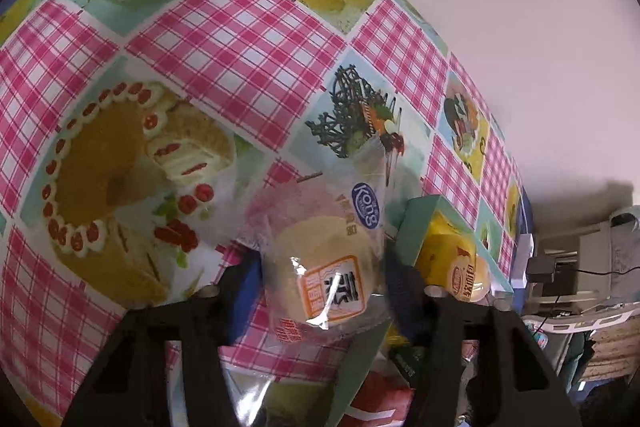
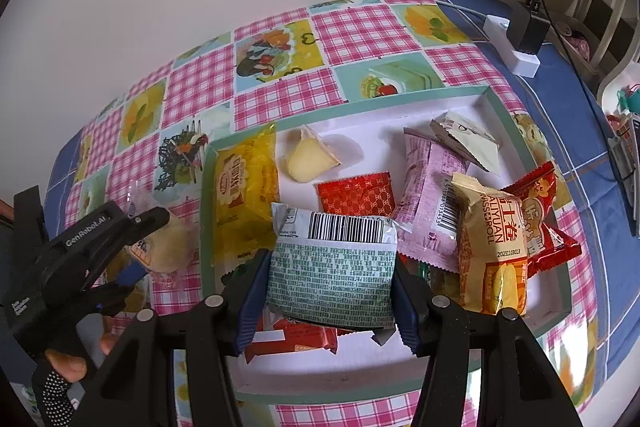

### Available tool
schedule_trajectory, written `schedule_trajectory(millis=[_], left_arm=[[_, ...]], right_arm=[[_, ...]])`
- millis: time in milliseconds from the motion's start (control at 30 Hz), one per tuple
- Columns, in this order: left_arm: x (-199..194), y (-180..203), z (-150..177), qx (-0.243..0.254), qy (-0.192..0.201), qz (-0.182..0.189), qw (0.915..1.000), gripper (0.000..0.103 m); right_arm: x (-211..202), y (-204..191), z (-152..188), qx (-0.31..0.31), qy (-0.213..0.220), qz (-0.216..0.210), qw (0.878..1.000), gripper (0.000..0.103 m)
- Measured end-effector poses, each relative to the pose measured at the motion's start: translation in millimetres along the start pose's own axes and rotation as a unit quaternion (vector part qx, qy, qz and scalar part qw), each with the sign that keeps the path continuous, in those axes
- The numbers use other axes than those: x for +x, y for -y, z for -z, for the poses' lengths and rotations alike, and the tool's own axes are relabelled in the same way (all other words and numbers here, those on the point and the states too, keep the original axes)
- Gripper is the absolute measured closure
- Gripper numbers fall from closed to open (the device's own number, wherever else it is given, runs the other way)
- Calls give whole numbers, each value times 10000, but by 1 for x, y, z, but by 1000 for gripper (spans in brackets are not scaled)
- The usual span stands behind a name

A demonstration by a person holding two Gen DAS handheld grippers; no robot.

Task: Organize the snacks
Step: 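Carry both items into the white tray and open both tools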

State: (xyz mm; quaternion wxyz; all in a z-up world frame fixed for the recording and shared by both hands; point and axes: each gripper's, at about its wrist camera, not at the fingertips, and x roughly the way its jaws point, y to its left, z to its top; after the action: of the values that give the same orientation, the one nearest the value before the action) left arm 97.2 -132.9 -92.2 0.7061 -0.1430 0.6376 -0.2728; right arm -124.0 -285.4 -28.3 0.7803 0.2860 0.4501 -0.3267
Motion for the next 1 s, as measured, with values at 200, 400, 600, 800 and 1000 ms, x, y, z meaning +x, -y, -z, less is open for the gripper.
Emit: schedule_trajectory(millis=[200, 400, 600, 800, 1000], left_arm=[[-16, -1, -2, -33, 64, 82, 9999, 50], [-34, 35, 13, 793, 6, 256, 9965, 50], [-20, 79, 56, 1864, -298, -157, 9819, 50], [-10, 93, 74, 2257, -395, -356, 9727, 50], [-4, 98, 76, 2305, -457, -270, 9716, 47]], right_arm=[[-4, 9, -1, 171, 42, 6, 9998, 44], [-1, 28, -3, 417, -31, 50, 9991, 44], [2, 53, 0, 774, -135, 83, 9969, 44], [2, 63, -1, 917, -143, 57, 9957, 44], [-2, 62, -2, 855, -80, 109, 9962, 43]])
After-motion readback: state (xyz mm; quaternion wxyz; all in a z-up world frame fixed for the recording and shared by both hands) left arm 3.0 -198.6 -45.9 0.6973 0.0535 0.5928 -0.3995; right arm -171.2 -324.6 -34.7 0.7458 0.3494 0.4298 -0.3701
